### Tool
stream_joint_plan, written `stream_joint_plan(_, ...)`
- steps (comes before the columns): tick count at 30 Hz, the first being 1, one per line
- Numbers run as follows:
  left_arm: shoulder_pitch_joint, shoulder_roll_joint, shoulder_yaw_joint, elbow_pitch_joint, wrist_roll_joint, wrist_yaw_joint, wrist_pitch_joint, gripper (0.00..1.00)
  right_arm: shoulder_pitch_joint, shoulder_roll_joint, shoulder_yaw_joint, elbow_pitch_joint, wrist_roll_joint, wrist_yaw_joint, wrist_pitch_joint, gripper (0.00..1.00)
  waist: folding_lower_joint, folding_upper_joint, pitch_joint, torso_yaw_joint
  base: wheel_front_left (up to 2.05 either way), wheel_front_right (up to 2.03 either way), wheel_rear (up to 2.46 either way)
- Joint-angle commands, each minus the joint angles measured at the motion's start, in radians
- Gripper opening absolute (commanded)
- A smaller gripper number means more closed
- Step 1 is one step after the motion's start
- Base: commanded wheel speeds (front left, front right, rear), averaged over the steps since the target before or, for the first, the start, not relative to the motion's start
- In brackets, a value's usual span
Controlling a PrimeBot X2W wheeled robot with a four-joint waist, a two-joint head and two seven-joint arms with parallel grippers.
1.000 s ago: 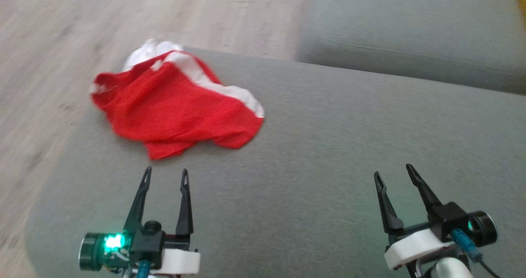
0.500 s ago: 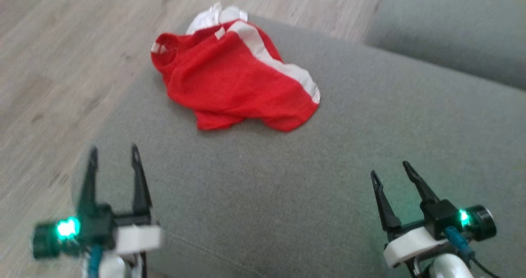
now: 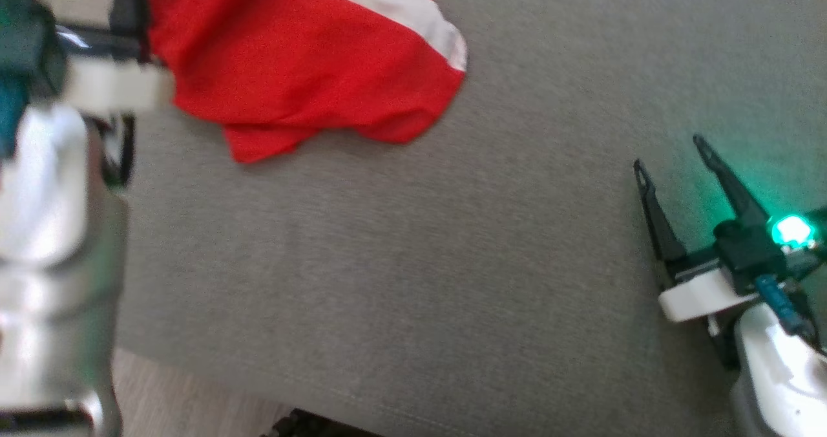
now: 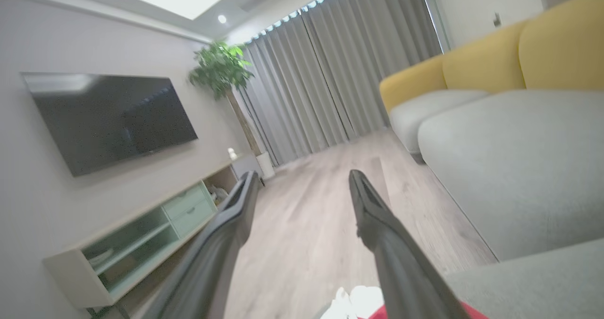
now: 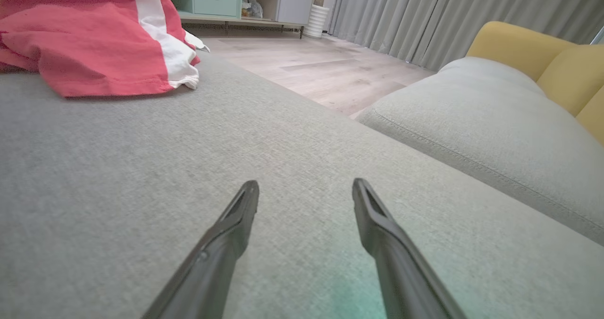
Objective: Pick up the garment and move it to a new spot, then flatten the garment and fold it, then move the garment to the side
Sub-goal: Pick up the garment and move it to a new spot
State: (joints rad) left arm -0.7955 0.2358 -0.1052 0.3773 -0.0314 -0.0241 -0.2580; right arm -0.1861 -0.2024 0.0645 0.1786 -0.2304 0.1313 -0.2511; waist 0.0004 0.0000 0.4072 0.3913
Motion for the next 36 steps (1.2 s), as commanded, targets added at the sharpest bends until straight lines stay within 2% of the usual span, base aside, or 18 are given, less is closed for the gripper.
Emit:
stream_joint_plan(1, -0.026, 0.052, 0.028, -0.006, 0.006, -0.002, -0.003, 1.0, -0.018, -0.01, 0.024, -0.038, -0.005, -0.001, -0.011, 1.0, -0.0004, 0.0, 0.083, -0.081, 0.0, 0.0, 0.0)
stream_joint_plan(4, -0.167, 0.079, 0.011, 0.193, 0.005, -0.044, 0.057, 1.0, -0.034, -0.031, 0.029, -0.089, -0.003, -0.001, -0.011, 1.0, -0.0004, 0.0, 0.124, -0.13, 0.0, 0.0, 0.0)
stream_joint_plan(7, -0.262, 0.11, 0.007, 0.374, -0.005, -0.067, 0.148, 1.0, -0.037, -0.041, 0.027, -0.152, -0.002, -0.001, -0.011, 1.0, -0.0004, 0.0, 0.149, -0.181, 0.0, 0.0, 0.0)
stream_joint_plan(12, -0.314, 0.168, -0.01, 0.627, -0.03, -0.096, 0.319, 1.0, -0.032, -0.045, 0.026, -0.243, -0.005, -0.001, -0.011, 1.0, -0.0004, 0.0, 0.169, -0.262, 0.0, 0.0, 0.0)
stream_joint_plan(15, -0.316, 0.2, -0.023, 0.713, -0.041, -0.102, 0.365, 1.0, -0.026, -0.04, 0.02, -0.28, -0.008, -0.001, -0.011, 1.0, -0.0004, 0.0, 0.172, -0.294, 0.0, 0.0, 0.0)
stream_joint_plan(16, -0.317, 0.207, -0.025, 0.727, -0.048, -0.103, 0.362, 0.75, -0.024, -0.037, 0.016, -0.288, -0.008, -0.001, -0.011, 1.0, -0.0004, 0.0, 0.172, -0.3, 0.0, 0.0, 0.0)
stream_joint_plan(18, -0.322, 0.221, -0.033, 0.733, -0.052, -0.104, 0.321, 0.0, -0.019, -0.033, 0.008, -0.298, -0.008, -0.001, -0.011, 1.0, -0.0004, 0.0, 0.173, -0.306, 0.0, 0.0, 0.0)
stream_joint_plan(25, -0.38, 0.239, -0.085, 0.717, -0.04, -0.106, 0.207, 0.0, -0.011, -0.012, 0.024, -0.27, -0.01, -0.001, -0.011, 1.0, -0.0004, 0.0, 0.103, -0.305, 0.0, 0.0, 0.0)
stream_joint_plan(30, -0.427, 0.264, -0.154, 0.667, -0.023, -0.106, 0.196, 0.0, -0.021, 0.032, 0.061, -0.239, 0.002, -0.001, -0.011, 1.0, -0.0004, 0.0, -0.009, -0.329, 0.0, 0.0, 0.0)
stream_joint_plan(36, -0.477, 0.281, -0.282, 0.526, -0.057, -0.106, 0.215, 0.0, -0.001, 0.082, 0.082, -0.201, 0.013, -0.001, -0.011, 1.0, -0.0004, 0.0, -0.154, -0.38, 0.0, 0.0, 0.0)
